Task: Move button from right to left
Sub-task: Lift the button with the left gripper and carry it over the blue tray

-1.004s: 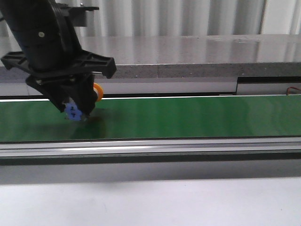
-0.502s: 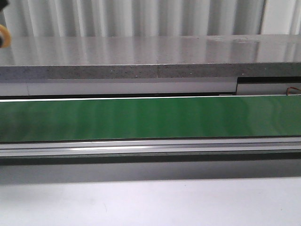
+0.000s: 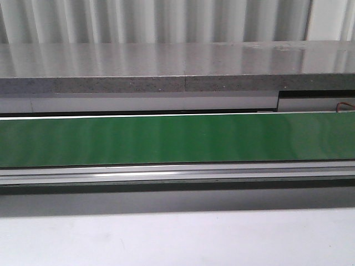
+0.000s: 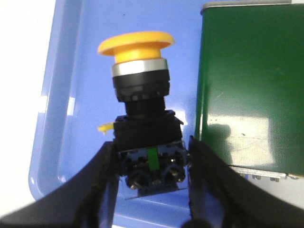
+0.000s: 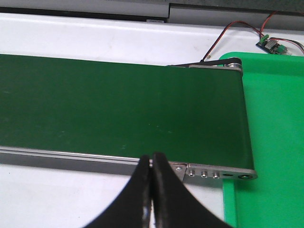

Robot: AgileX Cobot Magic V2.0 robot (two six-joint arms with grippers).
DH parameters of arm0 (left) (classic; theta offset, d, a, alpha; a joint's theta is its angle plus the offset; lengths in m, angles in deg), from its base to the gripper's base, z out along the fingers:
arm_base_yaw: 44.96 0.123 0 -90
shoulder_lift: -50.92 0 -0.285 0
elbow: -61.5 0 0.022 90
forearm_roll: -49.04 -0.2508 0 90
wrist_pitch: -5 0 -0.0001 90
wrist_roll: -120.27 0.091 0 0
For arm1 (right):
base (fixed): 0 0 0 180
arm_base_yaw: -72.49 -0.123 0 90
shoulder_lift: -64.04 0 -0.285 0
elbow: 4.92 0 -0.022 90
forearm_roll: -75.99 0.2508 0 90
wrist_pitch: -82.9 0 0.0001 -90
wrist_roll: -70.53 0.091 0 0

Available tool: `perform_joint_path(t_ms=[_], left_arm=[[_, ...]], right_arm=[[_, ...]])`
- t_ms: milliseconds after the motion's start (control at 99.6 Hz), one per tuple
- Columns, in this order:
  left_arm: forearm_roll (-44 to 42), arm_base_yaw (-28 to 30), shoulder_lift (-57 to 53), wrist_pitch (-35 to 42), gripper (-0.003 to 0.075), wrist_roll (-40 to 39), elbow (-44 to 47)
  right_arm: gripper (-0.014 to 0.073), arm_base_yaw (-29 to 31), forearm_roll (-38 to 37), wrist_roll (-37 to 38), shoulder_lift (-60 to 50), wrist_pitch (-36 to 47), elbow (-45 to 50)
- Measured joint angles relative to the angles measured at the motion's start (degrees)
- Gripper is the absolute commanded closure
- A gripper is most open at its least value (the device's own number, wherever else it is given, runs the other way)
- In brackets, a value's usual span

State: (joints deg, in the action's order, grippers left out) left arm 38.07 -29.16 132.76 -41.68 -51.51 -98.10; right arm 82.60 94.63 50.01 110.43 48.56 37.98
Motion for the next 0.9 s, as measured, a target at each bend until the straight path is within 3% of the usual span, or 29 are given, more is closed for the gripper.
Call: perform_joint_path(t_ms=[412, 904], left_arm=[[-5.57, 1.74, 12.19, 3.29, 0.074, 2.11, -3.46], [-2.33, 2.86, 18.59, 7.34, 0.074, 2.65, -3.62]], right_arm=[[0.0662, 0.0, 0.0, 0.0, 0.0, 0.0, 0.0], [0.0662, 0.0, 0.0, 0.0, 0.0, 0.0, 0.0]])
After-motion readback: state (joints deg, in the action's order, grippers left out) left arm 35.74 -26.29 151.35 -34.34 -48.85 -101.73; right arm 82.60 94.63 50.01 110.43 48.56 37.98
